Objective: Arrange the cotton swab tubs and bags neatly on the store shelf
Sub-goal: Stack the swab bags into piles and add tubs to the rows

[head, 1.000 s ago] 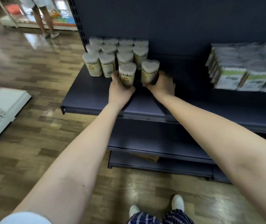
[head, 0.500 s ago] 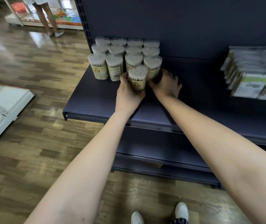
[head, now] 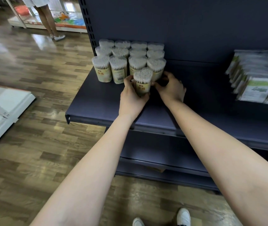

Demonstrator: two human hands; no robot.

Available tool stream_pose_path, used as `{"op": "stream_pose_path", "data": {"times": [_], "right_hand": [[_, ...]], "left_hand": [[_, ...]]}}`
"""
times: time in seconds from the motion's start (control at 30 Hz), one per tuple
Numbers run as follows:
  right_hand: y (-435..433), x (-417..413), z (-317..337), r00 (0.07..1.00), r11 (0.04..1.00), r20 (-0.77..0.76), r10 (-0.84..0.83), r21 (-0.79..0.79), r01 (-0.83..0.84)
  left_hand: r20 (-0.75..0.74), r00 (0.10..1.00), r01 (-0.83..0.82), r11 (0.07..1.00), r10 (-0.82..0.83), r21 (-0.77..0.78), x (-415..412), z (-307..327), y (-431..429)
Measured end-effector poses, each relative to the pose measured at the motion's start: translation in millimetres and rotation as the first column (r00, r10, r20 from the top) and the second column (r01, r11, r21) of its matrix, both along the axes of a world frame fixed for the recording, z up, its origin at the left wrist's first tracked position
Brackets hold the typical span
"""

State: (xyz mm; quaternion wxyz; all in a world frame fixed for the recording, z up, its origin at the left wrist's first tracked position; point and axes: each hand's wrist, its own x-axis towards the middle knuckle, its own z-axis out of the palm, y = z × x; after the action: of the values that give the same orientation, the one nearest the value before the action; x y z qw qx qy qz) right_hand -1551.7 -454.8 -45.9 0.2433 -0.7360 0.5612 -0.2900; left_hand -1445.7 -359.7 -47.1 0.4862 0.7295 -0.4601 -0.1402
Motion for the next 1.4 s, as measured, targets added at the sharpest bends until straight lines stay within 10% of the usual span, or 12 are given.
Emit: {"op": "stream_pose_path", "data": {"times": [0.37, 0.53, 1.4], "right_hand": [[14, -18, 8, 0.871, 0.995, 0.490, 0.016, 0.080, -0.063], [30, -24, 3, 0.887, 0.965, 0.395, 0.239, 0.006, -0.263], [26, -30, 7, 0.947, 0.977, 0.244, 0.208, 0.001, -0.215]], "left_hand": [[0.176, 0.977, 0.103, 0.990, -0.119, 0.099, 8, -6, -3], [0.297, 0.944, 0.081, 0.974, -0.143, 0.210, 5, -6, -5], [0.081, 0.996, 0.046, 0.990, -0.035, -0.133, -5, 10, 19]]}}
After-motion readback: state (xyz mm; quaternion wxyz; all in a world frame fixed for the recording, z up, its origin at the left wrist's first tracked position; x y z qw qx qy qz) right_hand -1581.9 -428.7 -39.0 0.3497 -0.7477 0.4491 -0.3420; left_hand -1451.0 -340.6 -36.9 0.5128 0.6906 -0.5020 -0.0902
